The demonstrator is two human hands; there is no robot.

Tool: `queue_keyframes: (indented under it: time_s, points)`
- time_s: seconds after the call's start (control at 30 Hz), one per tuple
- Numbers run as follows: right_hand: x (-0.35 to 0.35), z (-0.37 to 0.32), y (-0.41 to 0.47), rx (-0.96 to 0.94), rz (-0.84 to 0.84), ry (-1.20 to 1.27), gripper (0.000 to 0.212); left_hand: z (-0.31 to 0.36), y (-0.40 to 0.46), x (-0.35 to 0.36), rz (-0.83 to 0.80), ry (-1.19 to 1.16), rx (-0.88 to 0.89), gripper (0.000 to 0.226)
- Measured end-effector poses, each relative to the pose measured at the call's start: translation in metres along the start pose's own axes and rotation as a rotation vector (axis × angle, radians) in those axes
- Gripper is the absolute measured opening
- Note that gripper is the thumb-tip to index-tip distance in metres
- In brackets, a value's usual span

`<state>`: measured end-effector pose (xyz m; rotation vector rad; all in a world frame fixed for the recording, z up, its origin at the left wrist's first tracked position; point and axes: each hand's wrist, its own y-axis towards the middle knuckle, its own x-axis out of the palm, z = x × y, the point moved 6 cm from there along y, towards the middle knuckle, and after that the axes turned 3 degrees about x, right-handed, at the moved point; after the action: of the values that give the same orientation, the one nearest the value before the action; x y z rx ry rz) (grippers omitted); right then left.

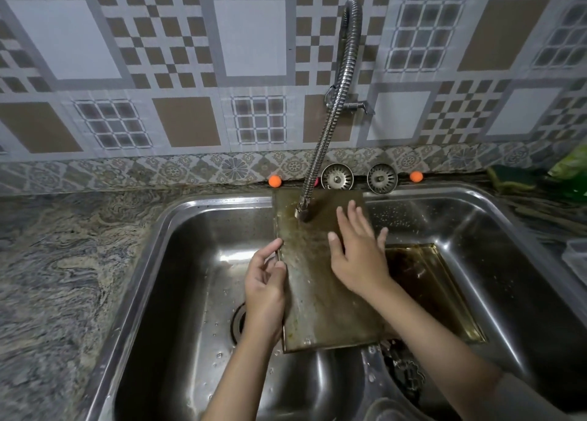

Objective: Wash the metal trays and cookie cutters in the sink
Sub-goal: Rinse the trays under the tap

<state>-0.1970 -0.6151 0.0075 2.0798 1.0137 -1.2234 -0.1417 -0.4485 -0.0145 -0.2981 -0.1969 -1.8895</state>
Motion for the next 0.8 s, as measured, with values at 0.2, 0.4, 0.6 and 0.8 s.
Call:
queue_keyframes:
  time_s: [0.2, 0.4, 0.6, 0.8]
  points:
    - [0.013, -0.054, -0.016, -0.219, 0.036, -0.001, 0.071, 0.008, 0.020, 0.015, -0.030, 0.045, 0.111, 0.035]
    - [0.020, 0.019, -0.010, -0.005, -0.002, -0.005, 0.059, 0.006, 0.040, -0.020, 0.037, -0.009, 0.035, 0.035]
    - [0.032, -0.017, 0.001, -0.040, -0.005, -0.032, 0.060, -0.025, 0.018, 0.001, -0.073, 0.058, -0.025, 0.032]
    - [0.067, -0.032, -0.063, -0.317, -0.215, 0.023, 0.065, -0.016, 0.028, -0.040, 0.162, -0.133, -0.119, 0.037]
